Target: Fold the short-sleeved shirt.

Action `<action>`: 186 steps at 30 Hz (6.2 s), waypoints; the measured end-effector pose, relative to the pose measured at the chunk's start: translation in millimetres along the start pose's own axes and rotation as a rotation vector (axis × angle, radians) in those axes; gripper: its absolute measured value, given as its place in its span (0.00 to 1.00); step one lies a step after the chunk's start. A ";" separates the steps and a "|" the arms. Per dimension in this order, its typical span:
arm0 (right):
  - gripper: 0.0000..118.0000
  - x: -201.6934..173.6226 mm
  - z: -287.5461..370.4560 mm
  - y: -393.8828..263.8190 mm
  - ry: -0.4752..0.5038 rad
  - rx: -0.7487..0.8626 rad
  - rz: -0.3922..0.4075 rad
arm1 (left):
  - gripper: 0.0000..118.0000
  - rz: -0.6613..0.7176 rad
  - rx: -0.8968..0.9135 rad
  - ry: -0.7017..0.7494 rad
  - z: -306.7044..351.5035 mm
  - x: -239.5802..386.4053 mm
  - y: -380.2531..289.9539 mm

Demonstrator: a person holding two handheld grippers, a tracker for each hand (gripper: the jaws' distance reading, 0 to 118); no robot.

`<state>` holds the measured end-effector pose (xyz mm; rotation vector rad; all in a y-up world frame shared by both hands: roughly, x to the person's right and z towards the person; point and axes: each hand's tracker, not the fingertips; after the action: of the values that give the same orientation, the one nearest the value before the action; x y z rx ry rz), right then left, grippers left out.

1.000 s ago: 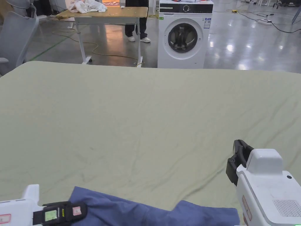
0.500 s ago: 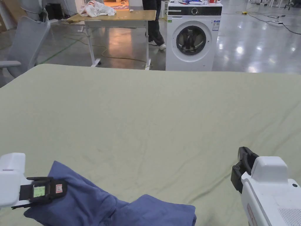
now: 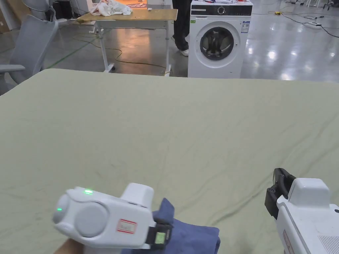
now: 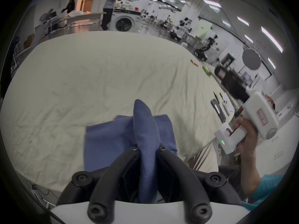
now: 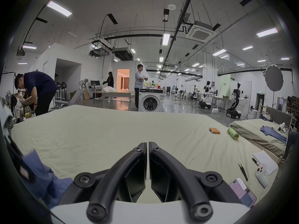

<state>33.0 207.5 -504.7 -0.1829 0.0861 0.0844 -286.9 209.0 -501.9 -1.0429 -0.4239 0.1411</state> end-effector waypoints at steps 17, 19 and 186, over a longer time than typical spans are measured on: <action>0.01 5.1 4.5 -1.3 -0.010 -0.017 0.021 | 0.52 0.198 0.017 -0.163 -67.1 3.9 -23.3; 0.01 6.0 5.0 -1.8 -0.010 -0.019 0.023 | 0.50 0.225 0.045 -0.206 -55.9 -1.8 -23.3; 0.01 -16.9 -46.8 5.7 0.048 -0.056 -0.007 | 0.64 0.202 0.492 0.319 86.8 -249.8 -28.3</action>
<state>12.0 203.2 -550.0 -0.2412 0.1314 0.0759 -551.9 187.1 -508.2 -0.6035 0.0130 0.2412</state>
